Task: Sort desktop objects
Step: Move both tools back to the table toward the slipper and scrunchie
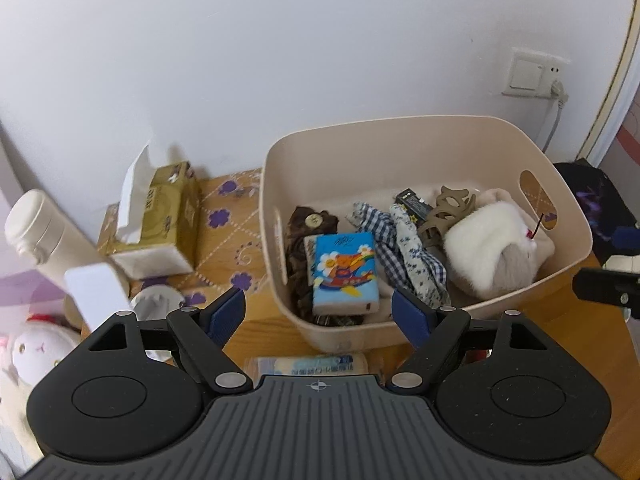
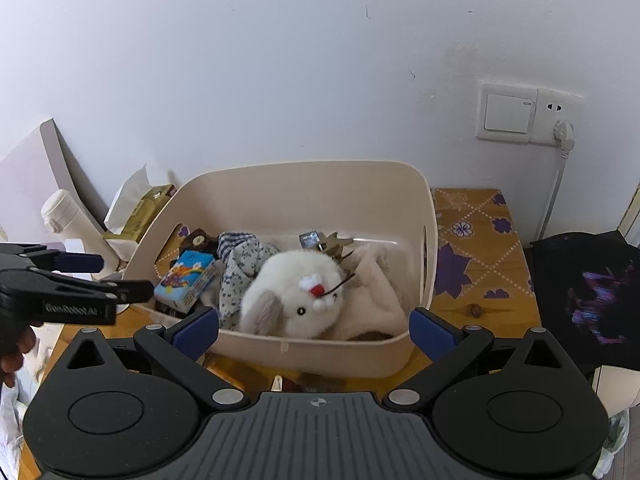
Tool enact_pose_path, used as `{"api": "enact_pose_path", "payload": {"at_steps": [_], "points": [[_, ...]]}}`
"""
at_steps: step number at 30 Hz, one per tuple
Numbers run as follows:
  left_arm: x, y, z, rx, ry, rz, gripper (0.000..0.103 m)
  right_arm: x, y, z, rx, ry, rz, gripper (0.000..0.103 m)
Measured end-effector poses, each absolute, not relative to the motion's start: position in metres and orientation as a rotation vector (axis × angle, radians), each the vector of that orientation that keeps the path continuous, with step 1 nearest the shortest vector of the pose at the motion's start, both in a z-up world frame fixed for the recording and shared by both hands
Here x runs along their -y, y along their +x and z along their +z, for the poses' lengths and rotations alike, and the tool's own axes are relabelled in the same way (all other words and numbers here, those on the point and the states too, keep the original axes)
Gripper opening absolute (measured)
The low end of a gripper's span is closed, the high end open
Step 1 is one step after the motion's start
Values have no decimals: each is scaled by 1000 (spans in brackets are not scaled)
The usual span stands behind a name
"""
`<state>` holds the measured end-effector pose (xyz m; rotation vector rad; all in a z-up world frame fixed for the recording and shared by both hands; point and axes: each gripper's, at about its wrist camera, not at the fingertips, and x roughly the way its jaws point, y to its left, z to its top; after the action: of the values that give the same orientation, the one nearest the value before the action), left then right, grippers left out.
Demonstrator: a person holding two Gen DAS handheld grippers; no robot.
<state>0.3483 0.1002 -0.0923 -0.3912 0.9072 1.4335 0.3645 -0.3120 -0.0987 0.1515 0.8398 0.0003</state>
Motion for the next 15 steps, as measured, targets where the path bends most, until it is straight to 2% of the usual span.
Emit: {"api": "enact_pose_path", "payload": {"at_steps": [15], "points": [[-63,296,-110,-970,-503,1516,82,295,338,-135,-935,162,15,103]]}}
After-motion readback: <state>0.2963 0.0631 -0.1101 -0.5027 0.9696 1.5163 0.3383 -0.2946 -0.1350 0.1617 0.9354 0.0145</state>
